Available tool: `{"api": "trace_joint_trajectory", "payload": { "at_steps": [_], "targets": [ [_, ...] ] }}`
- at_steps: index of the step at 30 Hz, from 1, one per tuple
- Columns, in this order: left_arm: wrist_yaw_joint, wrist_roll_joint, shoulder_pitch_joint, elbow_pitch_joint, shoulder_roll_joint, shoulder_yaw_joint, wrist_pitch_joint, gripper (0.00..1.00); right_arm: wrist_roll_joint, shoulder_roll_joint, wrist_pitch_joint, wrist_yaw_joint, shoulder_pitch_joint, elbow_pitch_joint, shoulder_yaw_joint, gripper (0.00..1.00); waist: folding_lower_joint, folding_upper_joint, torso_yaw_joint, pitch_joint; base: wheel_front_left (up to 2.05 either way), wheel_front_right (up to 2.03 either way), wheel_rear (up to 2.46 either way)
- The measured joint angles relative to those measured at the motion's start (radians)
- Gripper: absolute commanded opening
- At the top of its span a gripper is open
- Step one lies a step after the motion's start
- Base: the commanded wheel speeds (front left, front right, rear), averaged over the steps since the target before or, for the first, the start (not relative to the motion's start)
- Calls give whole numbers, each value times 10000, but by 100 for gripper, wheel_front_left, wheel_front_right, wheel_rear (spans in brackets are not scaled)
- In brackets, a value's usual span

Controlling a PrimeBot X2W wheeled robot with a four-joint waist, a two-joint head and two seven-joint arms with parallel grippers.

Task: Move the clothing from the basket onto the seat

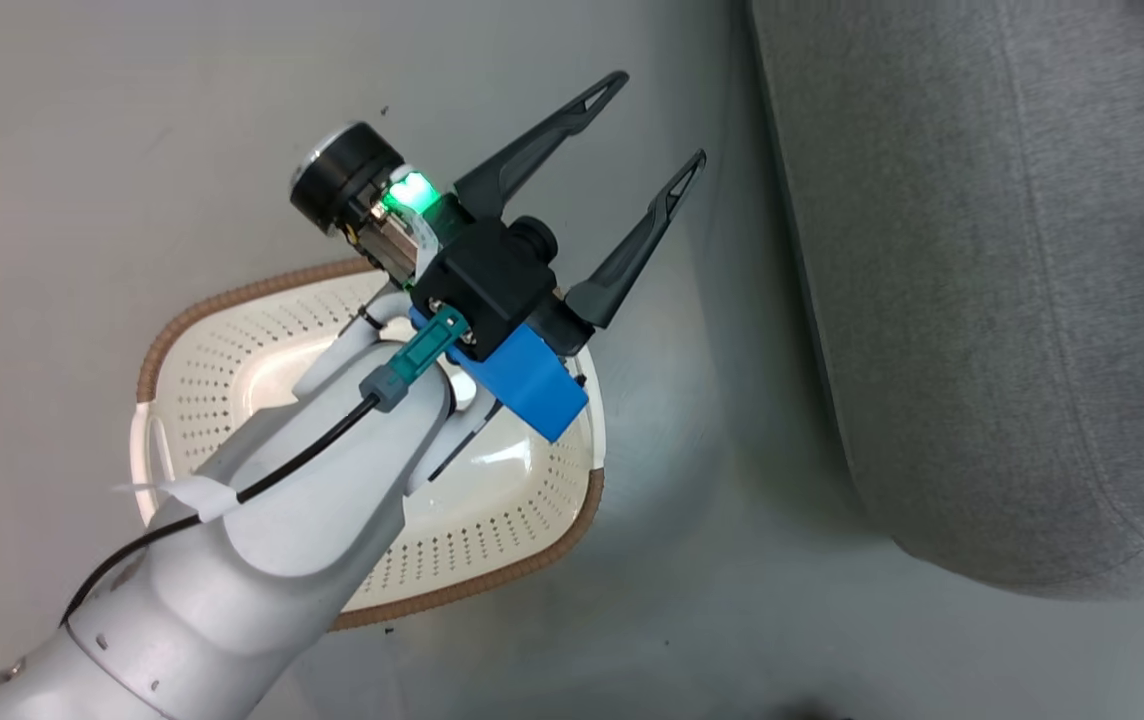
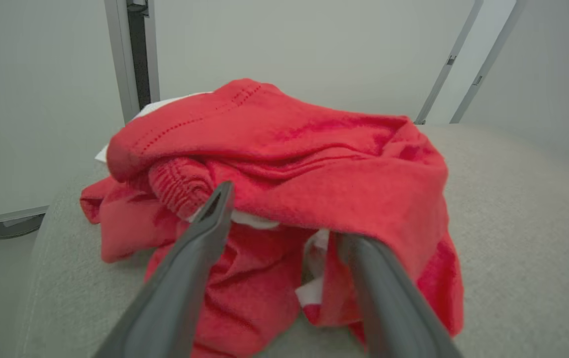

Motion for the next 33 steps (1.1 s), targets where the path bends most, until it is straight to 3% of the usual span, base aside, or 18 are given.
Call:
{"api": "trace_joint_trajectory", "payload": {
  "at_steps": [8,19,25,33],
  "targets": [
    [211,-196,996,-98,-221,729,-2,100,-67,683,0,0,1999,-738,629,100,0,0,-69,-1206,0,0,0],
    [907,-192,3239,-435,-173,2746,-2,100,61,1749,0,0,4017,-2911,2303,100,-2,0,76,-3068,0,0,0],
    [1183,17,4705,-920,-307,4142,-6,100,146,1964,0,0,5056,-3760,2922,100,-3,1,396,-4071,0,0,0],
    [1149,637,6692,-1329,-679,6205,-13,100,240,2188,0,0,6311,-4504,3687,100,-3,0,1320,-5500,0,0,0]
  ]
}}
